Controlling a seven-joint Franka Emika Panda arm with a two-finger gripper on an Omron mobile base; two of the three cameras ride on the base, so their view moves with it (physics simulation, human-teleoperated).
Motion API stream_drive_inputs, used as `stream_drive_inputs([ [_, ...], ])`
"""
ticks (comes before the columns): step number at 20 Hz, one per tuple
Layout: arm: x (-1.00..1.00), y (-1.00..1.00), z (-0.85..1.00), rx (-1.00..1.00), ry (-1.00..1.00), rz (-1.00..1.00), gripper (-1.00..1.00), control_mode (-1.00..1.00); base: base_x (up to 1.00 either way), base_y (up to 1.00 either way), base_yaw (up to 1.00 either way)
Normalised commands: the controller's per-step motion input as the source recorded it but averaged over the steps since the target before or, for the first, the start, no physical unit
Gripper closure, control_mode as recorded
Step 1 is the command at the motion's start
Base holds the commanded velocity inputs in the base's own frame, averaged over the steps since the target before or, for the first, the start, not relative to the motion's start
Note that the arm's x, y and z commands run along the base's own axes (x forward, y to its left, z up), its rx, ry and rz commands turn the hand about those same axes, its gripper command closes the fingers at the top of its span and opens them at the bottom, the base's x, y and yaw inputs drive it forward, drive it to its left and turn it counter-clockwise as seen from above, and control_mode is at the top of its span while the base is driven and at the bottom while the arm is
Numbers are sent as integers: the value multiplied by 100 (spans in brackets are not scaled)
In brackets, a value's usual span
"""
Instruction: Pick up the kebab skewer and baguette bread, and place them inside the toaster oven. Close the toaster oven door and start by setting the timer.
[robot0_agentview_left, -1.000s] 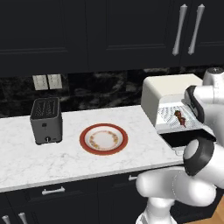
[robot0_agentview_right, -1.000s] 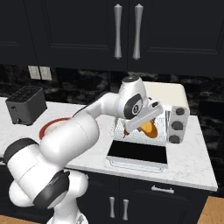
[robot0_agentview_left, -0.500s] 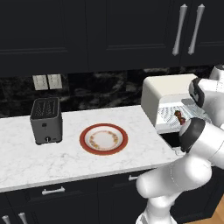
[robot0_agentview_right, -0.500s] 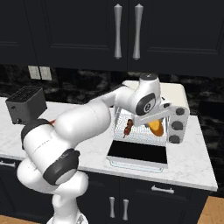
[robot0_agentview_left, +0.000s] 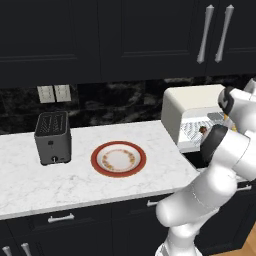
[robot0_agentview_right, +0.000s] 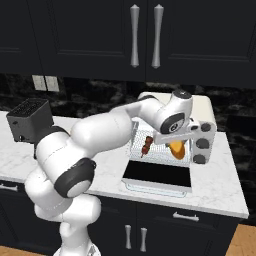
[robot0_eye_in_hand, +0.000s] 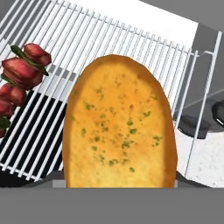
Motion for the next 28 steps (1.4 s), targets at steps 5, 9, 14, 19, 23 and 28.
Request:
stream_drive_inputs([
  [5, 13, 0, -28, 12, -7, -1, 100, -100, 0, 0, 0],
  [9, 4, -25, -12, 8, -1, 0, 100, -100, 0, 0, 0],
  [14, 33, 0, 0, 3, 0, 0, 100, -100, 0, 0, 0],
  [19, 24, 0, 0, 1, 0, 0, 100, -100, 0, 0, 0],
  [23, 14, 0, -7, 2, 0, 0, 100, -100, 0, 0, 0],
  [28, -16, 0, -2, 4, 0, 0, 100, -100, 0, 0, 0],
])
